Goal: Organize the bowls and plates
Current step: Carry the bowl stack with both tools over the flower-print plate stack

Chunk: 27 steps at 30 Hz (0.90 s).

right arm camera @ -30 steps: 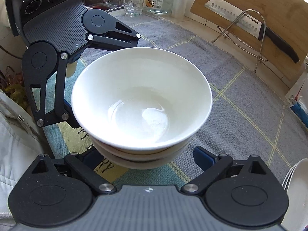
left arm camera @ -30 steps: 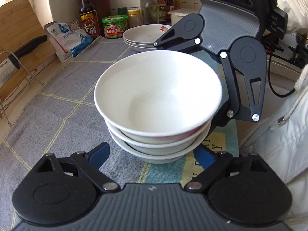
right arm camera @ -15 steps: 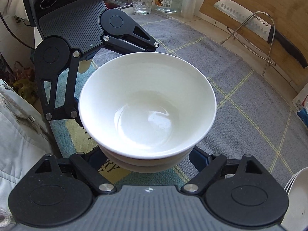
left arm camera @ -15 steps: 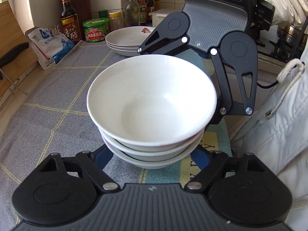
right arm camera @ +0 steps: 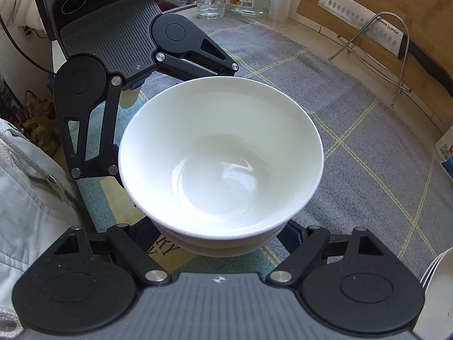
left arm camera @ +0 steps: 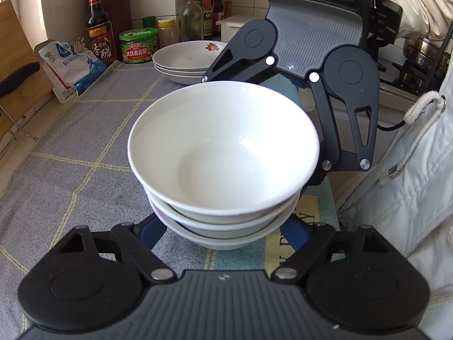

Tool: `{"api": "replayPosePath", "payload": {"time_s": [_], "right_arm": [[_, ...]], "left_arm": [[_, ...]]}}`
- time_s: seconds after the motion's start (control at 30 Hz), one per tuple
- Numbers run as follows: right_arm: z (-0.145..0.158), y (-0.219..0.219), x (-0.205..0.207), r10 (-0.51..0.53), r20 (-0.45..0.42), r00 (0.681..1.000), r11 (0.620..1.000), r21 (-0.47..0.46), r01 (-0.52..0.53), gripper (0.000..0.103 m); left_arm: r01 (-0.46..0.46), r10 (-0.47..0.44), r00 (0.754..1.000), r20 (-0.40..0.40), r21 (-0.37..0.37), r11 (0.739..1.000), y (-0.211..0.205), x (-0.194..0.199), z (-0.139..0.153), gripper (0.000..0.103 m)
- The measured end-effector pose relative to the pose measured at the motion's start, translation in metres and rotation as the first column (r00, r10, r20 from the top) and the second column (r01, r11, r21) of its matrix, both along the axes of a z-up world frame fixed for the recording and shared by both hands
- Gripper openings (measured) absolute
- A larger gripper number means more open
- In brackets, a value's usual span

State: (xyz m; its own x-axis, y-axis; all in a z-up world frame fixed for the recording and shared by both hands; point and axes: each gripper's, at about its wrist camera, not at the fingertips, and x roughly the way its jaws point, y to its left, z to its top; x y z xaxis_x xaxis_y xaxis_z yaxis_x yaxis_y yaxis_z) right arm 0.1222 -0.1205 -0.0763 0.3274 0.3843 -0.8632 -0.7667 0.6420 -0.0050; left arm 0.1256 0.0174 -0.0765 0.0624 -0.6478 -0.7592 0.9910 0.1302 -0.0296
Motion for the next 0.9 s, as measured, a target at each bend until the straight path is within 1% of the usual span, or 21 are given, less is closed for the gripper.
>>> {"api": "replayPosePath", "payload": {"time_s": [0.17, 0.4, 0.6, 0.9], "right_arm": [[0.003, 0.001, 0.000, 0.012, 0.002, 1.000, 1.000, -0.004, -0.012, 0.089], [0.012, -0.012, 0.003, 0.044, 0.002, 0.999, 0.999, 0.011, -0.044, 0.089], [0.025, -0.039, 0.004, 0.079, 0.016, 0.997, 0.997, 0.012, -0.079, 0.089], [0.043, -0.111, 0.013, 0.093, 0.040, 0.995, 0.996, 0.004, -0.094, 0.089]], "left_arm": [[-0.012, 0.012, 1.000, -0.017, 0.009, 1.000, 0.000, 0.002, 0.001, 0.086], [-0.050, 0.050, 0.999, -0.008, 0.013, 0.999, -0.011, -0.004, 0.010, 0.086], [-0.088, 0.088, 0.996, 0.007, 0.013, 0.996, -0.041, -0.008, 0.023, 0.086], [-0.105, 0.106, 0.994, 0.025, -0.015, 0.994, -0.109, 0.009, 0.044, 0.086]]}}
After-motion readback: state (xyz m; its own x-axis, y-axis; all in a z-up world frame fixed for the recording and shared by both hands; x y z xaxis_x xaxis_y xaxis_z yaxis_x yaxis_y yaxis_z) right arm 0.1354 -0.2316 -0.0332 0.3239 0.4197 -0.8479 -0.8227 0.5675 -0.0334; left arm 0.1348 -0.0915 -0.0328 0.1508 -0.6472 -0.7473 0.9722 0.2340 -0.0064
